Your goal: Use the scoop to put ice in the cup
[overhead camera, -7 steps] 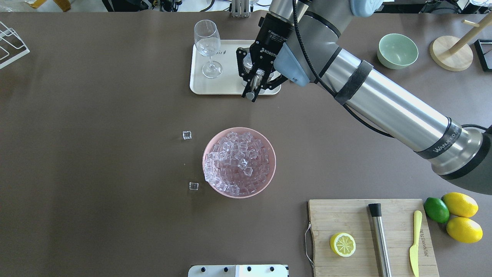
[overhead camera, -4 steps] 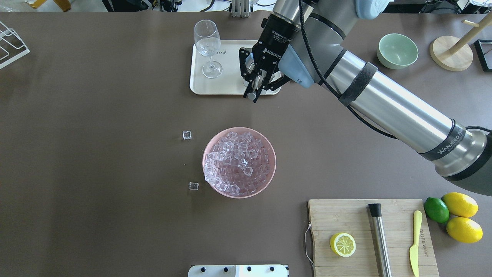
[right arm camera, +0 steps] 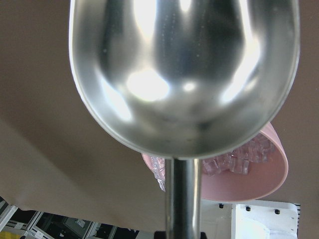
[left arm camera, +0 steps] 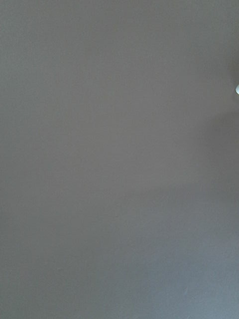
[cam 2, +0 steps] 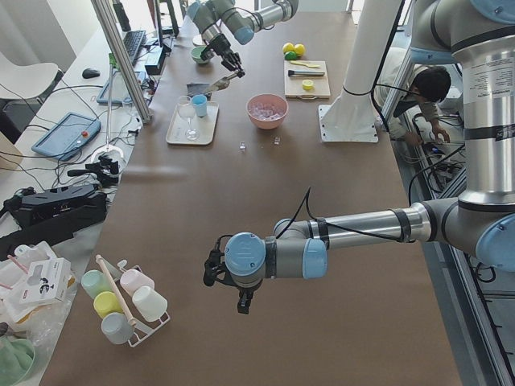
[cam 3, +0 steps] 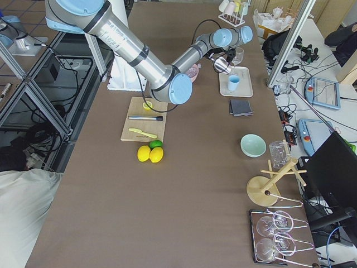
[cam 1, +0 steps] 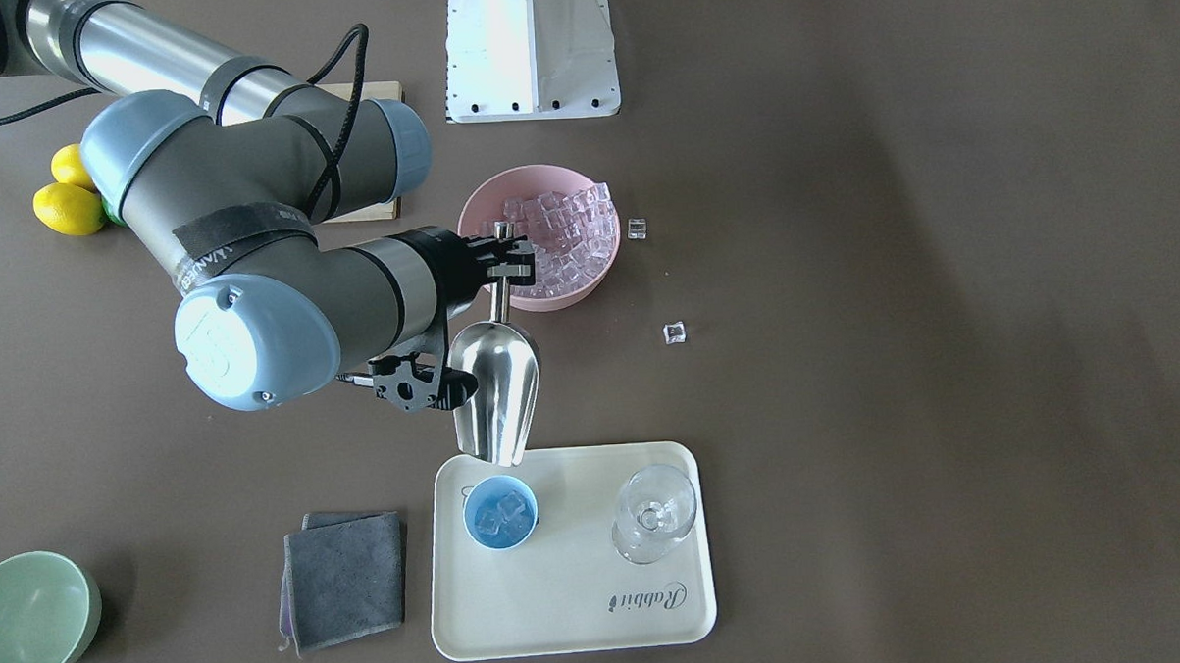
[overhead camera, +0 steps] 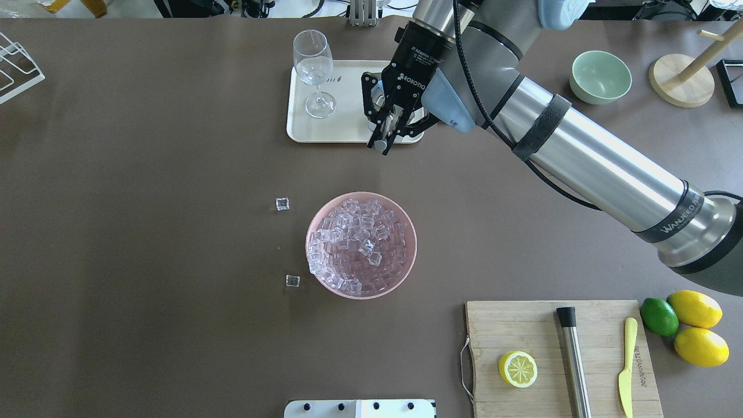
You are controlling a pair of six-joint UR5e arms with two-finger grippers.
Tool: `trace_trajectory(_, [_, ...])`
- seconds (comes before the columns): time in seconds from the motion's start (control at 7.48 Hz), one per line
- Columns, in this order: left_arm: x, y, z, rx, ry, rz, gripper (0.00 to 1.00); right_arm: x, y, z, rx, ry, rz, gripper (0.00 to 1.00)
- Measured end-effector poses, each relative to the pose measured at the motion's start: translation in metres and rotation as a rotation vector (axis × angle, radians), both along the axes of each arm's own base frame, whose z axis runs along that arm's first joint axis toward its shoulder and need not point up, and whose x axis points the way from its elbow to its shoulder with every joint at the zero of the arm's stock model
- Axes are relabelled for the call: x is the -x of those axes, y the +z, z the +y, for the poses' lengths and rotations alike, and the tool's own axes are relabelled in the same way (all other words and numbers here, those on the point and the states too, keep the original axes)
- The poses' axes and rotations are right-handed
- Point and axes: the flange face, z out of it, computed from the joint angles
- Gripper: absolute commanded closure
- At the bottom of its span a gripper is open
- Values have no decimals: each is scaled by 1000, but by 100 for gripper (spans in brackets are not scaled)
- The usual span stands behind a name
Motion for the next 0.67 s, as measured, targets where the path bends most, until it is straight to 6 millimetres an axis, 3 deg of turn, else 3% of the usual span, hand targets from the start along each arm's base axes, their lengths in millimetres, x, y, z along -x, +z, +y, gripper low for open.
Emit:
trace_trajectory(0.4, [-23, -25, -17, 151, -106, 0, 2, -9, 2, 11, -33, 3, -8, 100])
trace_trajectory(0.67, [-38, -55, -18, 173, -137, 2, 2, -37, 19, 45, -175, 33, 16, 100])
